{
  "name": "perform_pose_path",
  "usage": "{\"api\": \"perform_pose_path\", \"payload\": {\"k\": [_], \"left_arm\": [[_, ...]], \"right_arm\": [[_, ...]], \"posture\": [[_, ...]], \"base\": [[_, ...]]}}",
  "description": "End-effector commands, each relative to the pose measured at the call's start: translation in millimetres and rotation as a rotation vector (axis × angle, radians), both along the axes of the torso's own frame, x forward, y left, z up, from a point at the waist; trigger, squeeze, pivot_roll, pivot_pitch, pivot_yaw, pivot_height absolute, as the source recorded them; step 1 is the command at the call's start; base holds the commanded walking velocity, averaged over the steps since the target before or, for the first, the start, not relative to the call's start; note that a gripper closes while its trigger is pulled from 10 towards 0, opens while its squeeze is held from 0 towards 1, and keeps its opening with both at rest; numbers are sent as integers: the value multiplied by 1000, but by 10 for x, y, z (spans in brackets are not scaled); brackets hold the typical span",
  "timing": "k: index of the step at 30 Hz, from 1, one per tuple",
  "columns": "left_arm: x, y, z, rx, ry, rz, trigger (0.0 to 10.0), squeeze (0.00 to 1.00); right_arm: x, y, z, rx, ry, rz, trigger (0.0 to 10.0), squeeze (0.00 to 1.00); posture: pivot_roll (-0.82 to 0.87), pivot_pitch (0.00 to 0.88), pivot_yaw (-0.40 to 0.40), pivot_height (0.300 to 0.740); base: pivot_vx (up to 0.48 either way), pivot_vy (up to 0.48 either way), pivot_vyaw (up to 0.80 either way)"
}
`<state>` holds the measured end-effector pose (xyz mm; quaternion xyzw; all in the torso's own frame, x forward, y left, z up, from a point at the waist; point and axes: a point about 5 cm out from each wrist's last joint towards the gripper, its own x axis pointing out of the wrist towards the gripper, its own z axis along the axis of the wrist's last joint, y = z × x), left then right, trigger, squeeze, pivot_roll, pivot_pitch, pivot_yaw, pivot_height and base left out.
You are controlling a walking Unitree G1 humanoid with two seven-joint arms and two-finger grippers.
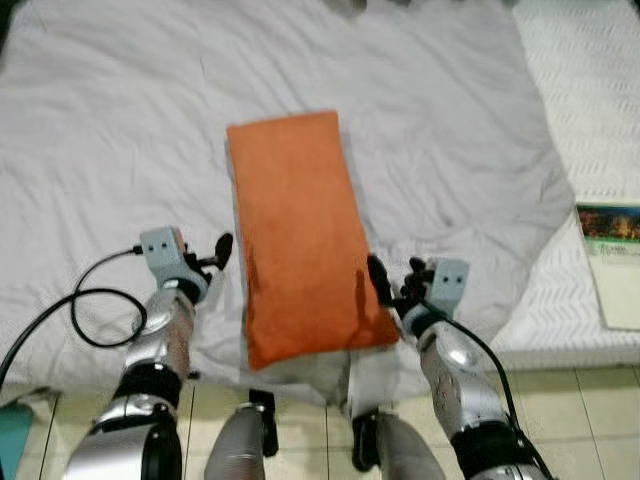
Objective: Clean up the room
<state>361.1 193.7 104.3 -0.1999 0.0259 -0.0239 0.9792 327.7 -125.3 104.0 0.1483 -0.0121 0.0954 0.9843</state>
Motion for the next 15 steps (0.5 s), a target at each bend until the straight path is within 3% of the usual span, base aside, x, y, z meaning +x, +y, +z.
{"api": "perform_pose_path", "payload": {"k": [1,4,10,15], "left_arm": [[-99,-70,-218,-119,66,-13,10000,0],[-137,-199,-313,-207,91,-31,10000,0],[-153,-397,-367,-233,112,-93,10000,0],[-166,-366,-407,-231,136,-88,10000,0]], "right_arm": [[-35,-5,-32,47,28,-20,10000,0],[-44,21,-27,76,36,-17,10000,0],[-66,119,-23,154,68,28,10000,0],[-100,216,-94,179,110,64,10000,0]], "posture": [[-101,625,-36,740],[-106,630,-35,740],[-129,635,-37,740],[-136,630,-33,740]], "base": [[0,0,0],[0,0,0],[0,0,0],[0,0,0]]}}
